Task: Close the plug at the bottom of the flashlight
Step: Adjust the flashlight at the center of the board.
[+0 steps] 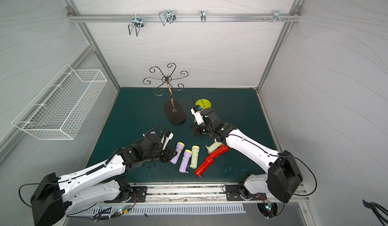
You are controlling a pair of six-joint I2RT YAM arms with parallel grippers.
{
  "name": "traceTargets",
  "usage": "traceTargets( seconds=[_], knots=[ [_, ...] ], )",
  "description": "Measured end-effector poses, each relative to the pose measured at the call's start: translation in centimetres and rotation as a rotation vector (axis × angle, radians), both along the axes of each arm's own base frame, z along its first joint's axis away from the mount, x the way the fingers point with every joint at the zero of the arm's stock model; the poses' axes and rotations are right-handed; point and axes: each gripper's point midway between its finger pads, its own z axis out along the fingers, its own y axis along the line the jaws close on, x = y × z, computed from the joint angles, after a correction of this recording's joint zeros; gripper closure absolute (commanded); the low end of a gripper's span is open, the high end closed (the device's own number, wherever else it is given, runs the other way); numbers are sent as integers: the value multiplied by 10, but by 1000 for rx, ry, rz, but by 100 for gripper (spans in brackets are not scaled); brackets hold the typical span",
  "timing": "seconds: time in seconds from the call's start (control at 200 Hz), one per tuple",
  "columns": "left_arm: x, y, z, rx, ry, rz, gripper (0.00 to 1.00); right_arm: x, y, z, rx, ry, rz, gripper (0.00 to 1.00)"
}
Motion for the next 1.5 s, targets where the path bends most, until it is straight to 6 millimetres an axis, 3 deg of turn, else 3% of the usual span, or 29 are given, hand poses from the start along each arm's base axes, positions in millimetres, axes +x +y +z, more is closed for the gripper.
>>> traceTargets(
  seconds=[0.205,0.445,0.59,0.775,1.181,1.496],
  knots=[
    [-17,7,-26,19,79,17,73,-1,29,-19,-27,54,62,92],
    [-21,-7,-29,-25,114,-3,78,6,48,-58,-83,158,98,96],
    [-31,-14,-45,-4,161,-32,79,6,52,-73,-100,204,111,96],
    [-37,-18,-55,13,194,-50,79,5,52,-76,-94,228,122,96],
    [-26,-8,-80,95,210,32,80,2,56,-97,-98,302,154,96],
    [15,14,-80,76,211,193,80,10,52,-112,-104,345,145,95]
  ],
)
